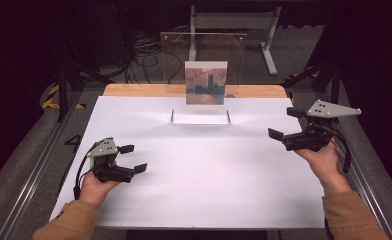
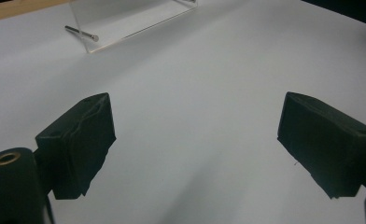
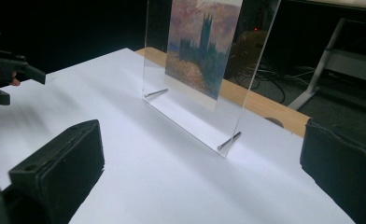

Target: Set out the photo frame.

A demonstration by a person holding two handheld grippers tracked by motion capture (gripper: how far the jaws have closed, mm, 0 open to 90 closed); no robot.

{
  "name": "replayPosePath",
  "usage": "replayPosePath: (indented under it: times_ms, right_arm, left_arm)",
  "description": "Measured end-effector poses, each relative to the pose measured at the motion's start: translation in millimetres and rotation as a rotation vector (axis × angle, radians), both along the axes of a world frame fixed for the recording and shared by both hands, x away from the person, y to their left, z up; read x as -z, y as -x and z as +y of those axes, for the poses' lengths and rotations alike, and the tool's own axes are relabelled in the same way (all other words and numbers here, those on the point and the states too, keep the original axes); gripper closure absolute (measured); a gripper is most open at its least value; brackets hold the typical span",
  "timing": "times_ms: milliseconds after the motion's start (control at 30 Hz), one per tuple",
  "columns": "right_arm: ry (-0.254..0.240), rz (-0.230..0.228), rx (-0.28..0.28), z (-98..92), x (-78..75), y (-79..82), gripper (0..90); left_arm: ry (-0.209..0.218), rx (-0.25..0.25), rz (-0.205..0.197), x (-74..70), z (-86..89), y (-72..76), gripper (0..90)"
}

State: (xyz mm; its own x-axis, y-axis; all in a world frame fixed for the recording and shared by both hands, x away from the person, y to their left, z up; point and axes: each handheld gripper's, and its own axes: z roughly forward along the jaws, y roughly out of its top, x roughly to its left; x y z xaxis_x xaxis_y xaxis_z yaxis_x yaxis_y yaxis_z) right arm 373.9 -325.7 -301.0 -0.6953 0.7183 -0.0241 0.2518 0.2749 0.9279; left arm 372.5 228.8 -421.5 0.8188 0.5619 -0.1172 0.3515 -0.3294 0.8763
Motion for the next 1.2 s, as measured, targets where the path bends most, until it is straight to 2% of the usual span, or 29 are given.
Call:
replayPosePath:
  times_ms: [233, 300, 400, 433, 467, 567, 633, 667, 733, 767, 867, 967, 1200]
  right_arm:
    - [-0.028, 0.024, 0.037, -11.0, 32.6, 17.8, 0.0]
    - [-0.041, 0.04, 0.048, -12.6, 45.8, 20.2, 0.0]
    - [-0.04, 0.052, 0.051, -14.0, 63.2, 22.0, 0.1]
    - [-0.04, 0.052, 0.051, -14.0, 63.2, 22.0, 0.1]
    - [-0.054, 0.062, 0.049, -15.0, 72.8, 22.5, 0.1]
    - [-0.053, 0.081, 0.056, -15.6, 90.9, 23.8, 0.0]
    - [-0.059, 0.086, 0.061, -16.4, 101.1, 24.8, 0.1]
    - [-0.063, 0.094, 0.065, -16.8, 106.0, 24.9, 0.0]
    - [-0.066, 0.108, 0.064, -17.4, 116.5, 24.0, 0.1]
    - [-0.072, 0.112, 0.064, -17.2, 120.0, 23.5, 0.1]
    - [-0.059, 0.141, 0.059, -14.5, 134.4, 20.7, 0.1]
    - [-0.039, 0.175, 0.063, -12.3, 144.5, 18.3, 0.0]
    - [-0.021, 0.188, 0.072, -11.6, 148.5, 17.7, 0.1]
  left_arm:
    - [0.034, -0.007, 0.009, 4.0, 4.9, 7.4, 9.4]
    - [0.035, -0.007, 0.015, 6.2, 4.6, 8.7, 9.2]
    - [0.033, -0.002, -0.002, 9.3, 4.2, 9.1, 8.9]
    - [0.033, -0.002, -0.002, 9.3, 4.2, 9.1, 8.8]
    - [0.034, -0.006, -0.005, 10.0, 4.0, 8.8, 8.8]
    - [0.056, -0.017, -0.005, 12.4, 3.2, 9.6, 8.5]
    - [0.046, -0.015, -0.02, 14.1, 3.3, 8.8, 8.5]
    - [0.053, -0.019, -0.008, 16.1, 2.1, 8.6, 8.5]
    - [0.039, -0.023, -0.005, 18.7, 1.0, 7.3, 8.4]
    - [0.039, -0.032, 0.012, 21.1, -1.6, 7.5, 8.4]
    - [0.01, -0.023, -0.001, 24.1, -4.4, 6.0, 8.3]
    - [0.015, -0.023, 0.001, 25.8, -4.8, 5.0, 8.3]
    - [0.055, -0.04, 0.007, 26.9, -1.2, 4.5, 8.3]
